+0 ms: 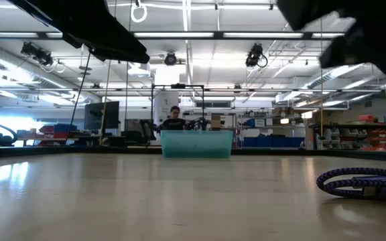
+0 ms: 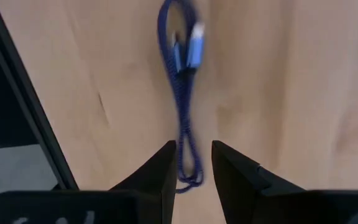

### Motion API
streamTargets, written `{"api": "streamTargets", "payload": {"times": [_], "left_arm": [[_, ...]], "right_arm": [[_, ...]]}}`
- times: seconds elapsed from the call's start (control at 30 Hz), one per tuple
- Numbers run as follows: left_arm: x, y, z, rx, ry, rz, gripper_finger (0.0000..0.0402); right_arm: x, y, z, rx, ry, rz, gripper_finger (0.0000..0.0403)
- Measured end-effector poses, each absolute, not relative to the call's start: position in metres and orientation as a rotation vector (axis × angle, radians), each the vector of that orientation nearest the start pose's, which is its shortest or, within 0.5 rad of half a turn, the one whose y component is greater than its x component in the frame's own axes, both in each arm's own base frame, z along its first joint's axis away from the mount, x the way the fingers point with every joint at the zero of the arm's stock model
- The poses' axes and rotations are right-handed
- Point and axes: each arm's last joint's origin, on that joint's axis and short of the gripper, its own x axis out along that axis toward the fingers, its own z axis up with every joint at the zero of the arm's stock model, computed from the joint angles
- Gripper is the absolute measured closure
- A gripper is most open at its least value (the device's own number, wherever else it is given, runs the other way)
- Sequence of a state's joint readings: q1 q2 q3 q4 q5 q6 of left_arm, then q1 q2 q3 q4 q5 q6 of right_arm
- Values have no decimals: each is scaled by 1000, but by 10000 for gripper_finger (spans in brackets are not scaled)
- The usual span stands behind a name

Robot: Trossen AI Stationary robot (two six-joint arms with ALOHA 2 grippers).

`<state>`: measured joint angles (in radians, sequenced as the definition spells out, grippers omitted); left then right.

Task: Pick and place USB-C Cables
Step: Put the purple charger cable into the green bin

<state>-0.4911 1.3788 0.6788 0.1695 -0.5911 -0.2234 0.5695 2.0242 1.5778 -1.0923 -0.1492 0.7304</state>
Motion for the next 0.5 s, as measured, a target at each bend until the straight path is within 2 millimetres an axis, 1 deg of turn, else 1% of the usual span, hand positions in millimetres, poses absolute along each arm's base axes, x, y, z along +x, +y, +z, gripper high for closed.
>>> {"api": "streamTargets", "payload": {"times": [0.1,0.23,0.37,0.5], "left_arm": [[250,-115,204,56,439,155,235],[250,-115,204,51,438,158,235],[250,-115,204,33,437,162,235],[250,-116,204,30,437,163,235]], "right_arm": [[315,221,180,264,1618,-16,291],[313,227,172,286,1581,4,279],[311,222,163,264,1578,-26,268],[309,215,149,257,1579,-30,263]]}}
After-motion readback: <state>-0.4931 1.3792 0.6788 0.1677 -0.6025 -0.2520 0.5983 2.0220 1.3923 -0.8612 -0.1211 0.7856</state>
